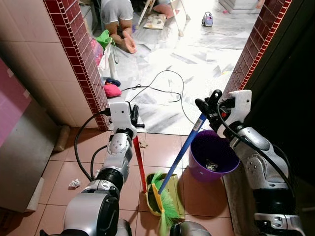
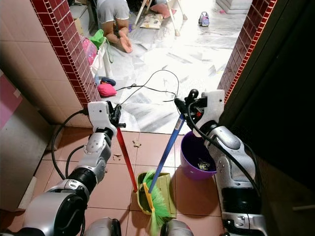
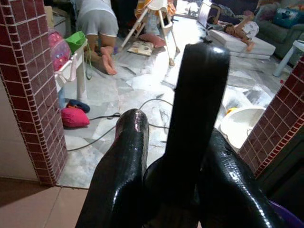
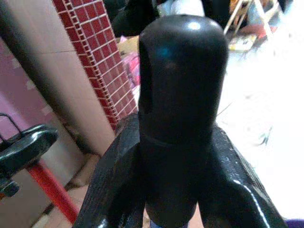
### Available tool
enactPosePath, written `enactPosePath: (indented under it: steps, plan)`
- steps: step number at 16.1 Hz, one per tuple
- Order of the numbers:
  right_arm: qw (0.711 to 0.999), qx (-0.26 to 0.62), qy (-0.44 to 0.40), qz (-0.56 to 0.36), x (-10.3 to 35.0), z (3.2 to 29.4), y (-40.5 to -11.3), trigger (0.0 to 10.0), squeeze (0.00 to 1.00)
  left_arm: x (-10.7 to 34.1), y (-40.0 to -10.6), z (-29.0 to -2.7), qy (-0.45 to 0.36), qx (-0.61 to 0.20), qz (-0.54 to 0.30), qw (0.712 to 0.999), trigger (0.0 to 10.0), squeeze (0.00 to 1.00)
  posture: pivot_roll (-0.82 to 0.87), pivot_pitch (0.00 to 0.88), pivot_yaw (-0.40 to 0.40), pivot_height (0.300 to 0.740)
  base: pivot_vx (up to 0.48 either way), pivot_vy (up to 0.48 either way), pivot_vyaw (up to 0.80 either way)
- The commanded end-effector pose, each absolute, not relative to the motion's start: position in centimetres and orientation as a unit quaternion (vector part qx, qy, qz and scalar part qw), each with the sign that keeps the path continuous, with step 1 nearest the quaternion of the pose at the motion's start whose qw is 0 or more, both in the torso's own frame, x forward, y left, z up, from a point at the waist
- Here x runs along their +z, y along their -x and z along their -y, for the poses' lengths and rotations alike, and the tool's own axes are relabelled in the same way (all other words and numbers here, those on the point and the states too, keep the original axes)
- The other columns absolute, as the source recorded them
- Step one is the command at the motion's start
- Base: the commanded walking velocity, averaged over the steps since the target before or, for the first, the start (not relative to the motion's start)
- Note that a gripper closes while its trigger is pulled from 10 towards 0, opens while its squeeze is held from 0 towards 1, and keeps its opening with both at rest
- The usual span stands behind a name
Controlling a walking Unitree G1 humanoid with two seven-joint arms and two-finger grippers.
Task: Sweep floor
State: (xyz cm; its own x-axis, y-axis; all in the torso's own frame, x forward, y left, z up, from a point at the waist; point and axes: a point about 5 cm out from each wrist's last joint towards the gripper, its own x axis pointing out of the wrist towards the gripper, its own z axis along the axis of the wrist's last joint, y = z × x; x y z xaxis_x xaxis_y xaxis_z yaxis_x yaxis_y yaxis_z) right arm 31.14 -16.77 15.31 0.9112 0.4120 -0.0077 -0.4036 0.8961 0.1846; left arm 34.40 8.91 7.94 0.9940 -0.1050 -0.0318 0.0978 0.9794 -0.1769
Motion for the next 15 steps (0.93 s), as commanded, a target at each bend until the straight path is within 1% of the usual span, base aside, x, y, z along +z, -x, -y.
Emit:
enactPosePath:
  steps: [1, 2, 5, 6, 7, 8, 9, 11, 14, 15]
  plan:
    - [0.981, 0.187, -0.035, 0.038, 17.2, 17.0, -31.6, 10.0, 0.0, 8.6, -34.6, -7.9, 0.117, -0.061, -0.013, 0.991, 10.0, 0.0, -0.19, 0.077, 0.034, 0.74, 0.0, 0.0, 0.0]
    - [0.983, 0.169, -0.039, 0.064, 18.1, 17.2, -31.9, 10.0, 0.0, 9.0, -34.8, -7.9, 0.124, -0.06, -0.003, 0.99, 10.0, 0.0, -0.19, 0.074, 0.042, 0.74, 0.0, 0.0, 0.0]
    - [0.984, 0.126, -0.008, 0.122, 20.5, 17.8, -32.3, 10.0, 0.0, 10.5, -35.3, -8.6, 0.117, -0.049, 0.038, 0.991, 10.0, 0.0, -0.2, 0.048, 0.059, 0.74, 0.0, 0.0, 0.0]
    - [0.985, 0.112, -0.008, 0.131, 20.8, 18.2, -32.3, 10.0, 0.0, 10.8, -35.5, -9.0, 0.114, -0.045, 0.047, 0.991, 10.0, 0.0, -0.21, 0.033, 0.059, 0.74, 0.0, 0.0, 0.0]
    - [0.986, 0.104, -0.031, 0.128, 20.9, 18.5, -32.5, 10.0, 0.0, 11.0, -35.6, -9.5, 0.112, -0.042, 0.052, 0.992, 10.0, 0.0, -0.21, 0.007, 0.048, 0.74, 0.0, 0.0, 0.0]
    - [0.986, 0.102, -0.041, 0.126, 20.9, 18.7, -32.5, 10.0, 0.0, 11.0, -35.6, -9.7, 0.11, -0.04, 0.054, 0.992, 10.0, 0.0, -0.22, 0.004, 0.046, 0.74, 0.0, 0.0, 0.0]
    - [0.986, 0.1, -0.047, 0.127, 21.3, 19.0, -32.8, 10.0, 0.0, 11.0, -35.6, -10.5, 0.096, -0.032, 0.06, 0.993, 10.0, 0.0, -0.22, 0.0, 0.036, 0.74, 0.0, 0.0, 0.0]
    - [0.985, 0.091, -0.027, 0.144, 22.2, 19.7, -33.2, 10.0, 0.0, 10.9, -35.4, -11.5, 0.08, -0.014, 0.068, 0.994, 10.0, 0.0, -0.21, 0.0, 0.035, 0.74, 0.0, 0.0, 0.0]
    - [0.979, 0.072, 0.032, 0.188, 23.6, 20.3, -33.1, 10.0, 0.0, 11.2, -35.1, -12.8, 0.062, 0.0, 0.088, 0.994, 10.0, 0.0, -0.19, 0.0, 0.055, 0.74, 0.0, 0.0, 0.0]
    - [0.979, 0.066, 0.029, 0.188, 23.5, 20.3, -33.0, 10.0, 0.0, 11.2, -35.1, -13.0, 0.061, 0.0, 0.089, 0.994, 10.0, 0.0, -0.19, 0.0, 0.056, 0.74, 0.0, 0.0, 0.0]
